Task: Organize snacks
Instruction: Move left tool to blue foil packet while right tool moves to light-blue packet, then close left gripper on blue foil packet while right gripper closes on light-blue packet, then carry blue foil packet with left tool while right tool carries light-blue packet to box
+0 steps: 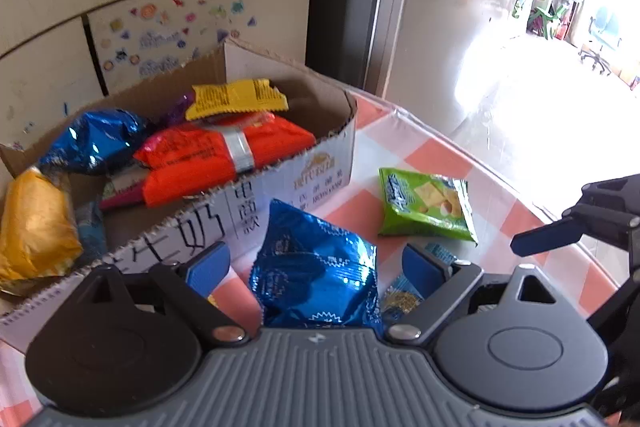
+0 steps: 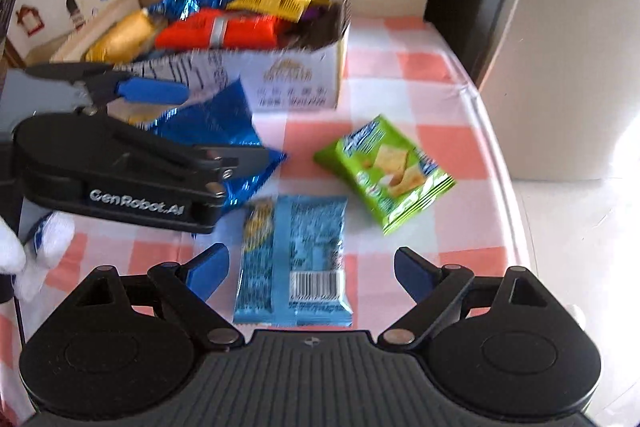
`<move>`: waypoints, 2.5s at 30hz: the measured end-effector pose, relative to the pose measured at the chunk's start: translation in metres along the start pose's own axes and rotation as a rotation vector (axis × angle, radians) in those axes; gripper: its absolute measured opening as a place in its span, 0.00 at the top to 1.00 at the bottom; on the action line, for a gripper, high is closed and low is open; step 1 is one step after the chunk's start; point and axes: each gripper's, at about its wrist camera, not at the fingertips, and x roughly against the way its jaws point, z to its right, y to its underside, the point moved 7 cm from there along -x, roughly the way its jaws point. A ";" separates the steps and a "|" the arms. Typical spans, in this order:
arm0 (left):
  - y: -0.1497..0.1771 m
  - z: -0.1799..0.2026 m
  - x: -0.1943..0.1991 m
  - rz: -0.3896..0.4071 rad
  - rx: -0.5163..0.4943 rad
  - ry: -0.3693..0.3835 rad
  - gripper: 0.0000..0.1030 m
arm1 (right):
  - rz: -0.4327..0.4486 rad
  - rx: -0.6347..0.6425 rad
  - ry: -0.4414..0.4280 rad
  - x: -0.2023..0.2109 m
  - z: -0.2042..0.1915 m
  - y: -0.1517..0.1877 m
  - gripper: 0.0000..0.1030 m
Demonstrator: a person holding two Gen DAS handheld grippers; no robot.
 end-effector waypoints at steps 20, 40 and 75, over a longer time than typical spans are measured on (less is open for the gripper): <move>0.024 0.007 -0.017 -0.070 -0.046 -0.005 0.39 | -0.008 0.044 0.045 -0.018 -0.003 0.003 0.25; 0.049 0.000 0.039 -0.034 -0.054 -0.050 0.45 | -0.007 0.119 0.048 -0.009 -0.025 0.006 0.39; 0.011 -0.065 0.156 0.263 0.125 -0.174 0.45 | 0.353 0.166 0.044 0.088 -0.068 -0.073 0.39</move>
